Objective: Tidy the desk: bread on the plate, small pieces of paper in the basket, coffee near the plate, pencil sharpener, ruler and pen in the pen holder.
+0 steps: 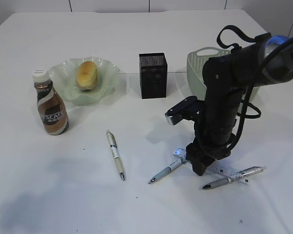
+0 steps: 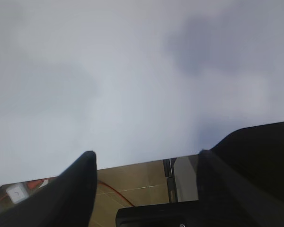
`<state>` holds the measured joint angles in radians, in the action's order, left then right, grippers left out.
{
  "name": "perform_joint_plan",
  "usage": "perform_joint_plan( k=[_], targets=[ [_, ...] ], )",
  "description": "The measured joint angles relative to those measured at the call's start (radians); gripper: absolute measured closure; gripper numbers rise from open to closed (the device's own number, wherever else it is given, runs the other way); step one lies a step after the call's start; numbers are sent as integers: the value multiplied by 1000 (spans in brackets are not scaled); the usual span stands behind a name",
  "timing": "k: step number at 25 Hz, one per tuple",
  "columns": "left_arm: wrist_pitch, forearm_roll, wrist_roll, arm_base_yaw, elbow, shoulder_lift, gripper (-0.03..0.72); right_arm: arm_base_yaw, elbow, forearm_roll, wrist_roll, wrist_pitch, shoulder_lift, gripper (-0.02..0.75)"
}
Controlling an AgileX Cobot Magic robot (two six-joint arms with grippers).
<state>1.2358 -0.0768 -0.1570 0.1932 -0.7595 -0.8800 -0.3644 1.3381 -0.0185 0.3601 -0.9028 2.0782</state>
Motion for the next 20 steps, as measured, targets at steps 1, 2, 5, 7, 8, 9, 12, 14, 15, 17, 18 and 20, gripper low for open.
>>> perform_joint_plan(
  k=[1, 2, 5, 7, 8, 9, 12, 14, 15, 17, 18, 20],
  targets=[
    [0, 0, 0, 0, 0, 0, 222, 0, 0, 0, 0, -2, 0, 186],
    [0, 0, 1, 0, 0, 0, 222, 0, 0, 0, 0, -2, 0, 186],
    [0, 0, 1, 0, 0, 0, 222, 0, 0, 0, 0, -6, 0, 186],
    [0, -2, 1, 0, 0, 0, 222, 0, 0, 0, 0, -8, 0, 186],
    [0, -2, 1, 0, 0, 0, 222, 0, 0, 0, 0, -8, 0, 186],
    [0, -2, 1, 0, 0, 0, 222, 0, 0, 0, 0, -8, 0, 186],
    [0, -2, 1, 0, 0, 0, 222, 0, 0, 0, -2, -9, 0, 186],
    [0, -2, 1, 0, 0, 0, 222, 0, 0, 0, -2, -9, 0, 186],
    [0, -2, 1, 0, 0, 0, 222, 0, 0, 0, -2, -9, 0, 186],
    [0, -2, 1, 0, 0, 0, 222, 0, 0, 0, -4, -9, 10, 186],
    [0, -2, 1, 0, 0, 0, 222, 0, 0, 0, -4, -9, 10, 186],
    [0, -2, 1, 0, 0, 0, 222, 0, 2, 0, -4, -9, 15, 186]
  ],
)
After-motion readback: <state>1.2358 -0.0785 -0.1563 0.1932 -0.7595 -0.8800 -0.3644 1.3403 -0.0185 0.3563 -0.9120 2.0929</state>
